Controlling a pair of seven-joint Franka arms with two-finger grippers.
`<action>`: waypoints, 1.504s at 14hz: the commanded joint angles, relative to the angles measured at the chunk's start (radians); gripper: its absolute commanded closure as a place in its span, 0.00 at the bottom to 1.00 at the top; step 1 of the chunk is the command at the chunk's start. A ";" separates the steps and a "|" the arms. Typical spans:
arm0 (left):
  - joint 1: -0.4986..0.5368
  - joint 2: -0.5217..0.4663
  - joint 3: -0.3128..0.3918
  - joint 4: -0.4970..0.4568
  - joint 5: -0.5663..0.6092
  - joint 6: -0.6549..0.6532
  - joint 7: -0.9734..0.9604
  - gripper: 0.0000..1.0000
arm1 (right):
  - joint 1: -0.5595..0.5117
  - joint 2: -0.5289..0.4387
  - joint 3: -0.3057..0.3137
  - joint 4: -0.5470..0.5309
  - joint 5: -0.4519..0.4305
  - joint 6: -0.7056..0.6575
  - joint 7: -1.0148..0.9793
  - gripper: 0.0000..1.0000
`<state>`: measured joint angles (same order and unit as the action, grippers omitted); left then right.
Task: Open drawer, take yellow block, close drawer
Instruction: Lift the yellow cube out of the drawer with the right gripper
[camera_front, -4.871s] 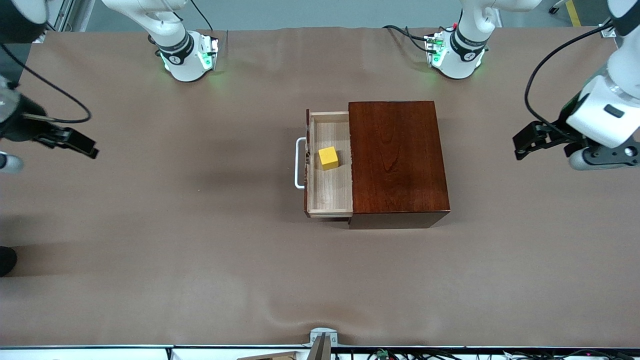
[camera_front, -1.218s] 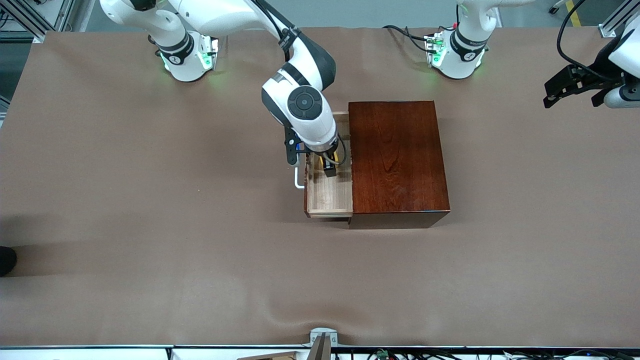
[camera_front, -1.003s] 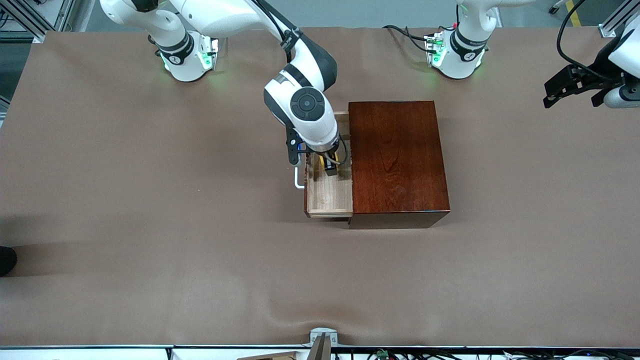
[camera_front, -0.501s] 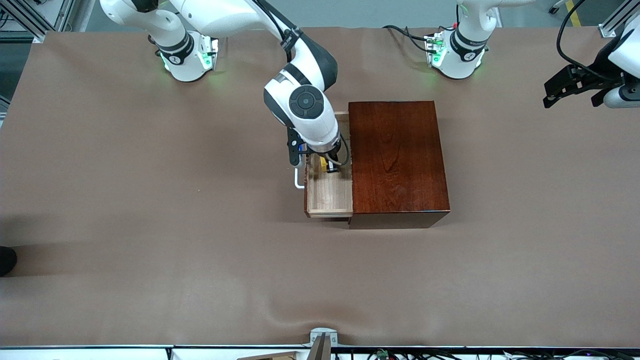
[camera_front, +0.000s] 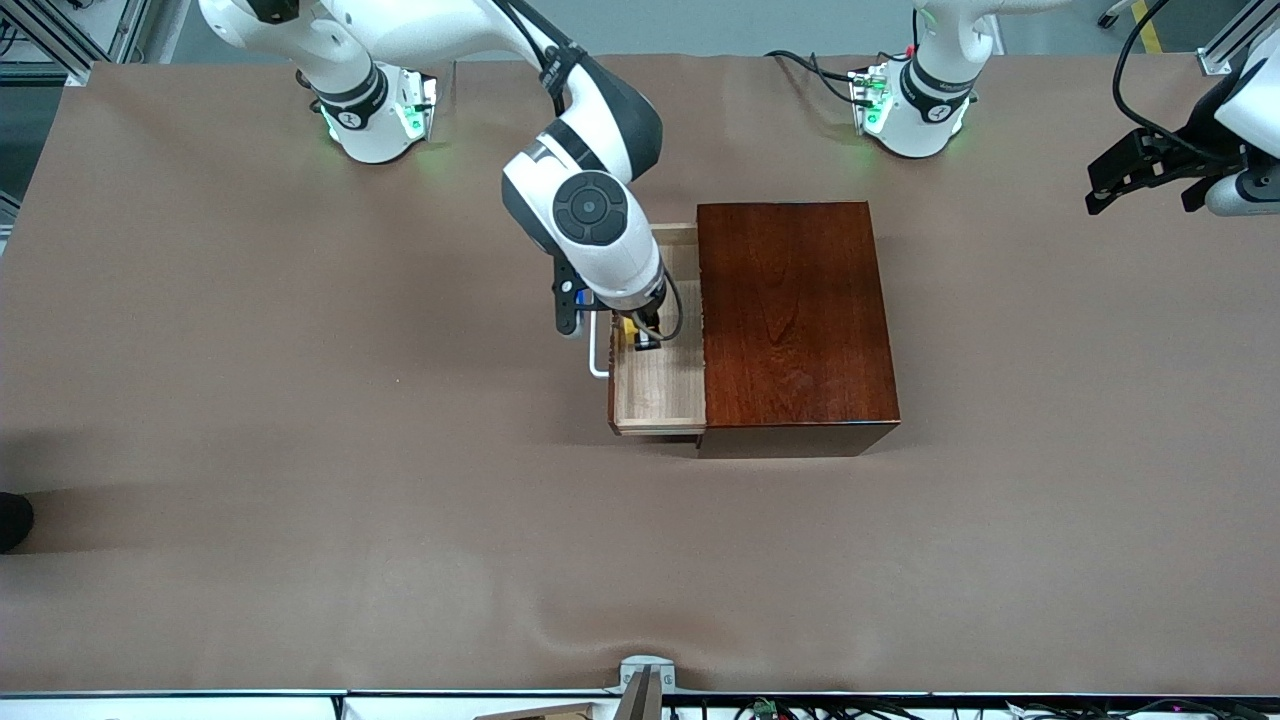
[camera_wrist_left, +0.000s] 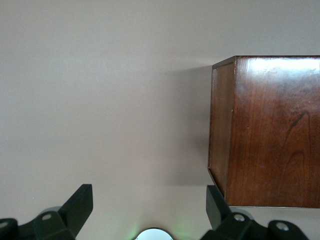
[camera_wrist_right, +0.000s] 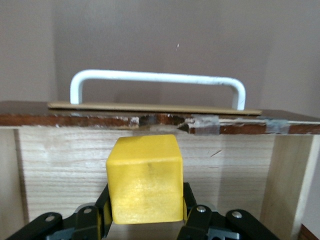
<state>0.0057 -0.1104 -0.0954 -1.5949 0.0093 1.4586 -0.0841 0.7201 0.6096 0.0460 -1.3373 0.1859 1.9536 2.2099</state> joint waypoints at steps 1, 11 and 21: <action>0.011 -0.006 -0.012 0.012 -0.018 -0.017 0.001 0.00 | -0.042 -0.010 0.012 0.039 0.021 -0.070 0.001 1.00; 0.011 -0.006 -0.017 0.010 -0.017 -0.017 -0.002 0.00 | -0.165 -0.102 0.006 0.029 0.041 -0.323 -0.359 1.00; 0.011 -0.011 -0.017 0.013 -0.017 -0.017 0.001 0.00 | -0.372 -0.267 0.000 -0.224 0.018 -0.357 -0.901 1.00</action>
<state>0.0054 -0.1104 -0.1025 -1.5925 0.0092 1.4574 -0.0841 0.4119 0.4405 0.0297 -1.4459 0.2041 1.5875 1.4134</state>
